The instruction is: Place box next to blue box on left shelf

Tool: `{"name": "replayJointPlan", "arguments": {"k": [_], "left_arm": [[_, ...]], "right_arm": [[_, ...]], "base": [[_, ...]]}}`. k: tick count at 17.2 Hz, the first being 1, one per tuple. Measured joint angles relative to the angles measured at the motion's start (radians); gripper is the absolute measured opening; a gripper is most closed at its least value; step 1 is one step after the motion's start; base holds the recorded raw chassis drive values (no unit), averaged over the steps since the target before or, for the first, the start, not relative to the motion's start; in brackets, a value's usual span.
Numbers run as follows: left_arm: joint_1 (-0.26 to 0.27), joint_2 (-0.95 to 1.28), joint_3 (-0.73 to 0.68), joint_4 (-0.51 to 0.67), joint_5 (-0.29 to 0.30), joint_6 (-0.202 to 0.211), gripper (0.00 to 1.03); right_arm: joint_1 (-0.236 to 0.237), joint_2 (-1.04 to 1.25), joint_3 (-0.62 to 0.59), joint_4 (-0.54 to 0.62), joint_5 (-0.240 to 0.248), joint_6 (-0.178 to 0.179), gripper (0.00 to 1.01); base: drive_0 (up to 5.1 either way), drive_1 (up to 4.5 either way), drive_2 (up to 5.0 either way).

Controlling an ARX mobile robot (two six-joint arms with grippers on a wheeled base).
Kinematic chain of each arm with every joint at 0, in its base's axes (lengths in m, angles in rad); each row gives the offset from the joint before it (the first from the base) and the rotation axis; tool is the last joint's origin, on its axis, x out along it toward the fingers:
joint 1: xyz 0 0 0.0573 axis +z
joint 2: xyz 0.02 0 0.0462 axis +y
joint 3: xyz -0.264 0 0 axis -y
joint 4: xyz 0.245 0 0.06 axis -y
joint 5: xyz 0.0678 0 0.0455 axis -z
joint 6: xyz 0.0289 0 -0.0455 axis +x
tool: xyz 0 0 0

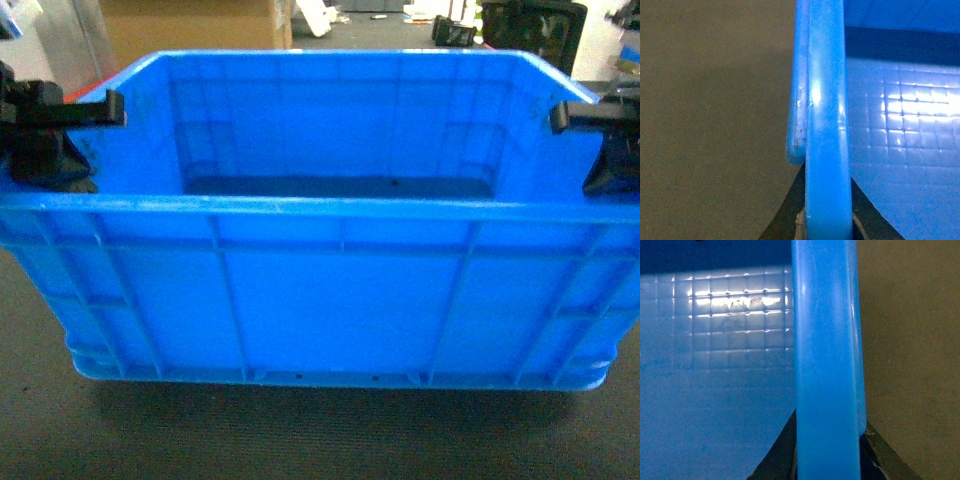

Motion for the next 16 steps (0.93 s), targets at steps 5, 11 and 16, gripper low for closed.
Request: {"name": "replayJointPlan", "arguments": {"k": [5, 11, 16], "left_arm": [[-0.017, -0.246, -0.093, 0.101, -0.050, 0.006, 0.07], [-0.017, -0.247, -0.093, 0.098, -0.050, 0.008, 0.07], [-0.017, -0.247, -0.093, 0.097, -0.052, 0.008, 0.07]], "right_arm": [[0.034, -0.185, -0.071, 0.167, 0.054, -0.049, 0.19], [0.038, -0.185, -0.074, 0.167, 0.058, -0.049, 0.19], [0.039, -0.182, -0.074, 0.170, 0.059, -0.049, 0.19]], "base": [[0.0, 0.00, 0.0], [0.0, 0.00, 0.0], [-1.0, -1.01, -1.0]]}}
